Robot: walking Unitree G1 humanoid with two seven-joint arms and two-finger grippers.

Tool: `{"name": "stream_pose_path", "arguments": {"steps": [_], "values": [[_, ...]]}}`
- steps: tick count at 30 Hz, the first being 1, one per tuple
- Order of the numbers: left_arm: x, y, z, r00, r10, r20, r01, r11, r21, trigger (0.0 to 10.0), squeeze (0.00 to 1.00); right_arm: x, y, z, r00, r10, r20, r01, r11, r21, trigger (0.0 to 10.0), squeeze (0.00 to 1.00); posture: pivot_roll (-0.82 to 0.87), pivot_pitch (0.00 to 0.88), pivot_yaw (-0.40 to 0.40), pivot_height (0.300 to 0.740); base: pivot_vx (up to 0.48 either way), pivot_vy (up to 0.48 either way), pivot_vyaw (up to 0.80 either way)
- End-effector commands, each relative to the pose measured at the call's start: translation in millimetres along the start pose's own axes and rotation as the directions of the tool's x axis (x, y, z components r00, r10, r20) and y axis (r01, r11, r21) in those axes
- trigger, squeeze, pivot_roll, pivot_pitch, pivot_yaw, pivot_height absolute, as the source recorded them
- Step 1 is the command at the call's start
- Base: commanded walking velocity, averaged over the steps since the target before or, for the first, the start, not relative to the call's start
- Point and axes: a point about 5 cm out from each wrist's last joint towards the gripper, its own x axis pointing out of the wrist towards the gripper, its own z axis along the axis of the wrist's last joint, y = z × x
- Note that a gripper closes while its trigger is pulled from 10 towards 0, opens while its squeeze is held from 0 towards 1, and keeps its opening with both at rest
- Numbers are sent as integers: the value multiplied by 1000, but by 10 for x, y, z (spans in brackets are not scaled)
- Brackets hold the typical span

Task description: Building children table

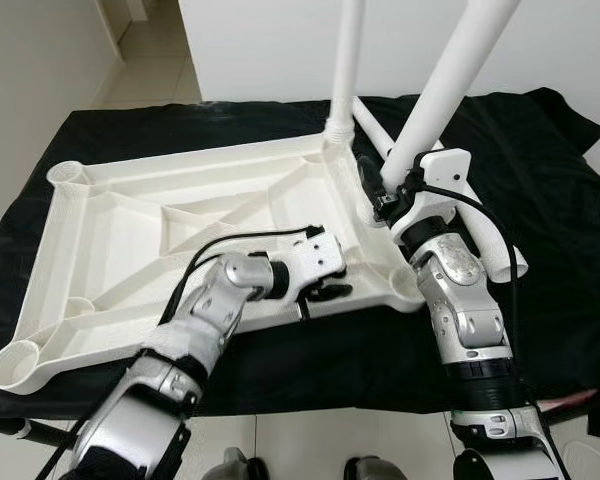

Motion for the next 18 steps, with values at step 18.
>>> {"name": "stream_pose_path", "arguments": {"steps": [18], "values": [[-250,53,199,911,344,228,-329,939,-102,10000,0,-98,-14,-188,996,-33,-85,29,999,-43,10000,0,-144,110,76,740,0,0,0]]}}
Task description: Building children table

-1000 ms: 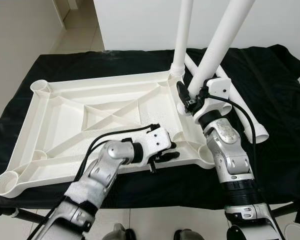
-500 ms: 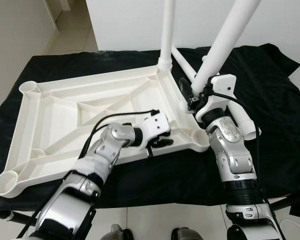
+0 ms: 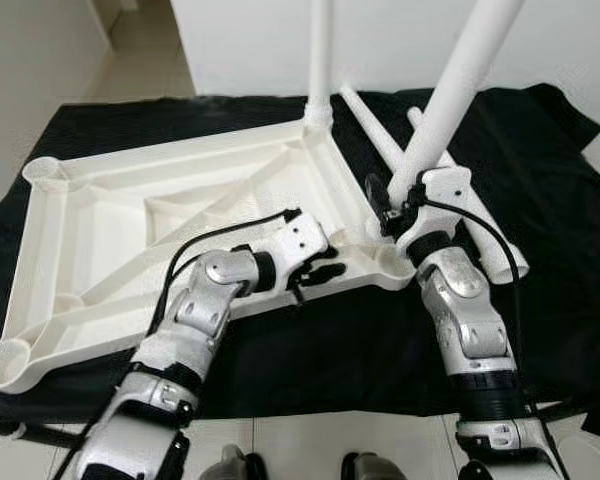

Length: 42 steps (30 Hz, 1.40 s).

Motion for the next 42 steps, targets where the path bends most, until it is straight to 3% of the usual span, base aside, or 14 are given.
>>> {"name": "stream_pose_path", "arguments": {"steps": [1,2,4,9,13,16,19,23,25,29,33,42], "values": [[-36,53,63,969,235,79,-222,965,-142,10000,0,14,17,-36,1000,12,-11,-12,1000,-4,10000,0,-135,94,66,740,0,0,0],[-36,53,63,969,235,79,-222,965,-142,10000,0,14,17,-36,1000,12,-11,-12,1000,-4,10000,0,-135,94,66,740,0,0,0],[-58,-31,142,933,317,170,-257,918,-302,10000,0,43,42,-100,999,34,-39,-34,999,3,10000,0,-134,91,64,740,0,0,0],[-74,-51,140,913,374,165,-309,896,-320,10000,0,56,41,-116,999,17,-48,-17,1000,-1,10000,0,-133,82,57,740,0,0,0],[-133,-24,232,870,454,194,-379,866,-326,10000,0,40,48,-130,999,28,-40,-29,999,-17,10000,0,-133,73,61,740,0,0,0],[-171,-32,244,858,473,202,-403,862,-308,10000,0,0,50,-129,1000,26,-15,-27,999,-46,10000,0,-135,71,64,740,0,0,0],[-202,-59,209,858,480,184,-403,850,-340,10000,0,-27,24,-145,1000,4,-13,-4,1000,-29,10000,0,-136,68,66,740,0,0,0],[-275,-93,184,861,473,185,-413,864,-287,10000,0,-76,-34,-170,1000,-26,-15,26,999,-21,10000,0,-131,66,64,740,0,0,0],[-314,-127,161,880,442,173,-380,875,-301,10000,0,-102,-53,-173,999,-33,-13,33,999,-14,10000,0,-131,66,64,740,0,0,0],[-393,-224,103,915,364,171,-315,914,-257,10000,0,-141,-76,-175,999,-42,-10,42,999,-18,10000,0,-126,59,61,740,0,0,0],[-407,-346,167,944,264,198,-212,945,-250,10000,0,-201,-93,-256,999,-35,-36,34,999,-38,10000,0,-120,56,59,740,0,0,0],[-400,-416,221,956,211,203,-159,956,-247,10000,0,-313,-127,-416,994,-48,-103,43,998,-45,10000,0,-120,49,58,740,0,0,0]]}}
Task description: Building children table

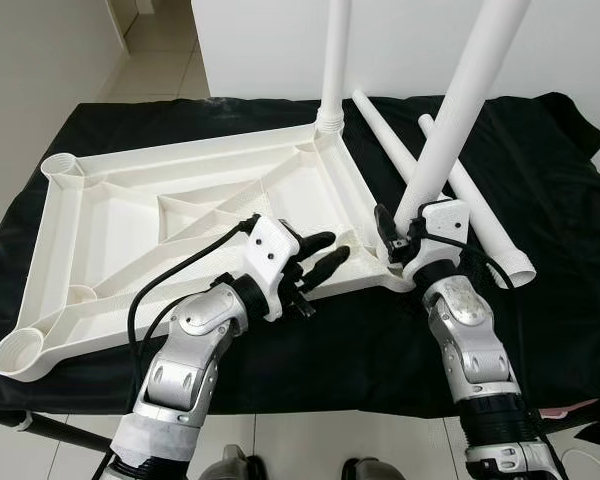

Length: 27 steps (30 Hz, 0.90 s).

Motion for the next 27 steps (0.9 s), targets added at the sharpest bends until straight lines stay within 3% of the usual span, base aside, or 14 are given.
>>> {"name": "stream_pose_path", "arguments": {"steps": [1,11,15,18,21,27], "values": [[-22,-17,-2,1000,-22,-7,22,1000,-1,10000,0,-56,12,-123,998,5,-58,-4,1000,10,10000,0,-120,49,58,740,0,0,0],[-42,-84,-29,999,-41,-25,41,999,-20,10000,0,-172,-65,-201,995,43,-95,-46,998,-33,10000,0,-126,35,51,740,0,0,0],[-36,-99,-32,999,-45,-27,45,999,-30,10000,0,-179,-112,-247,992,48,-113,-51,998,-23,10000,0,-126,35,51,740,0,0,0],[-22,-99,-30,999,-38,-26,37,999,-30,10000,0,-152,-181,-304,992,18,-125,-13,999,46,10000,0,-126,35,51,740,0,0,0],[-19,-100,-30,999,-36,-28,35,999,-30,10000,0,-144,-194,-318,992,15,-129,-7,998,58,10000,0,-126,35,51,740,0,0,0],[-5,-91,-18,999,-34,-30,33,999,-26,10000,0,-88,-112,-291,989,103,-107,-106,994,-17,10000,0,-127,45,61,740,0,0,0]]}}
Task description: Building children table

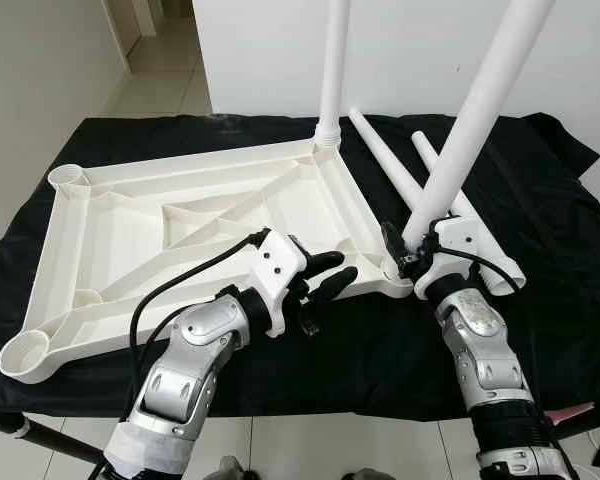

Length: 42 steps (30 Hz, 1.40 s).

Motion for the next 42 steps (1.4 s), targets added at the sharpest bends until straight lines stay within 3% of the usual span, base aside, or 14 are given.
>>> {"name": "stream_pose_path", "arguments": {"steps": [1,6,15,20,28,31,38,42], "values": [[11,-1,36,1000,14,6,-14,1000,2,10000,0,-20,43,-96,999,31,-44,-32,999,-15,10000,0,-127,45,61,740,0,0,0],[7,13,46,1000,24,7,-24,1000,7,10000,0,-102,153,-87,991,132,-18,-133,985,-112,10000,0,-116,62,58,740,0,0,0],[0,36,60,999,41,8,-41,999,9,10000,0,-202,149,-103,982,190,-2,-189,976,-104,10000,0,-115,76,58,740,0,0,0],[8,36,66,999,42,8,-42,999,12,10000,0,-191,71,-171,996,90,-15,-88,990,108,10000,0,-115,79,59,740,0,0,0],[18,38,70,999,43,7,-44,999,16,10000,0,-170,14,-254,996,13,-85,4,981,195,10000,0,-115,79,59,740,0,0,0],[14,44,69,999,46,6,-46,999,20,10000,0,-199,48,-254,997,19,-69,-10,992,128,10000,0,-115,79,59,740,0,0,0],[11,49,72,999,50,7,-50,999,19,10000,0,-229,127,-253,996,52,-75,-43,992,115,10000,0,-116,83,58,740,0,0,0],[19,48,79,999,49,10,-49,999,19,10000,0,-133,122,-216,982,82,-169,-73,996,61,10000,0,-117,82,60,740,0,0,0]]}}
